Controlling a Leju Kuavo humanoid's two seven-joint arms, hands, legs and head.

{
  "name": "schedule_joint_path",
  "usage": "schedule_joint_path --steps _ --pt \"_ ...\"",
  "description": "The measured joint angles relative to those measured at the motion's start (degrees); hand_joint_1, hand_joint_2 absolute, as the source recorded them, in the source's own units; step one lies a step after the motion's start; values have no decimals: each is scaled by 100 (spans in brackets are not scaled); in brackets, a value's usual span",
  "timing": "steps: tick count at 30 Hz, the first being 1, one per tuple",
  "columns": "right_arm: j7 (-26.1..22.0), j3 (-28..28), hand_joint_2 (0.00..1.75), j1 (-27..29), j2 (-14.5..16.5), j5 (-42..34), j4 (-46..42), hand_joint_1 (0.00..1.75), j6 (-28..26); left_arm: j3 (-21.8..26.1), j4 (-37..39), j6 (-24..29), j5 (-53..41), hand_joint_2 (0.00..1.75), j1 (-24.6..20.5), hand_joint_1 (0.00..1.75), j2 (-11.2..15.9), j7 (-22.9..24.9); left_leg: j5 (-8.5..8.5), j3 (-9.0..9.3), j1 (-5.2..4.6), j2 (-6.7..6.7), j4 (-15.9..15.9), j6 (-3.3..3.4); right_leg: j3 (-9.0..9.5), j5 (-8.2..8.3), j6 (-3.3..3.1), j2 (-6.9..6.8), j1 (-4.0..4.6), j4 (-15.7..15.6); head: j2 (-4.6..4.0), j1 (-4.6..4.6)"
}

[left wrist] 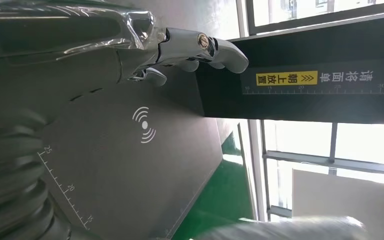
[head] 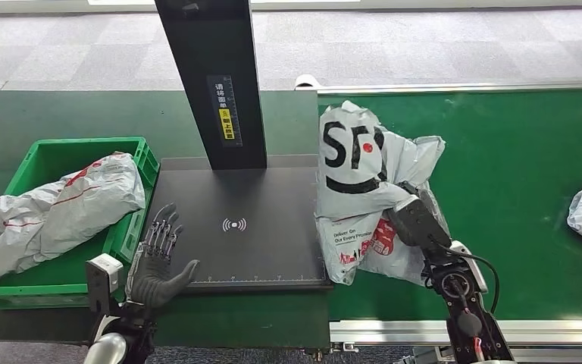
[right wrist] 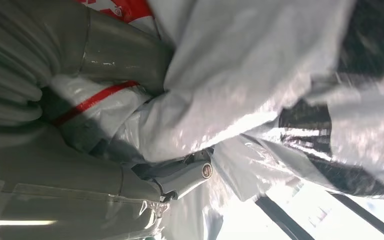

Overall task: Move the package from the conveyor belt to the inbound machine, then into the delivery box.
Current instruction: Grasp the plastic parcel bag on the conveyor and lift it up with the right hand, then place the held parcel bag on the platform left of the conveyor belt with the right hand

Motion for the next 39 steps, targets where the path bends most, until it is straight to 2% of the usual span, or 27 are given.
schedule_joint_path --steps 3,7,21,28,30,33,36,39 --pt "-329 -170 175 218 107 -90 -616 175 -250 27 18 -65 11 175 -5 0 -1 -84 0 0 0 0 0 0 0 0 0 0 0 0 0 0" --pt "-507 -303 175 465 196 -169 -1173 175 -320 25 29 -108 2 175 -12 0 -7 -137 0 1 -1 3 1 0 1 0 0 1 -1 0 0 1" --pt "-451 -341 175 1360 260 -232 -2086 175 24 48 34 -205 85 175 121 0 -86 -54 -2 -2 -1 1 -1 0 0 -4 1 0 -1 -1 0 1" --pt "-354 -385 175 1636 393 -56 -2375 175 90 92 34 -286 0 175 137 0 -161 -29 -2 0 -1 1 0 -1 0 -3 1 0 -1 -1 0 -1" --pt "-294 -403 175 1673 412 229 -2452 175 -4 103 34 -315 4 175 138 0 -187 -31 -2 0 -1 1 -1 -1 0 -3 1 0 -1 -1 0 -1" --pt "-85 -371 175 1692 416 1161 -2547 175 -59 121 32 -326 -14 175 157 0 -223 -19 -2 -1 -1 2 -1 -1 2 -3 1 0 -1 -1 0 0" --pt "207 -165 175 1670 391 1857 -2490 175 388 134 32 -328 -99 175 176 0 -244 -23 -2 -3 -1 1 -2 -1 1 -3 1 0 -1 -1 0 -1" --pt "424 190 175 1490 371 2375 -2052 175 677 148 23 -133 -300 175 165 0 -261 -112 -1 -3 0 4 -3 -1 3 -3 1 1 0 0 0 -1"
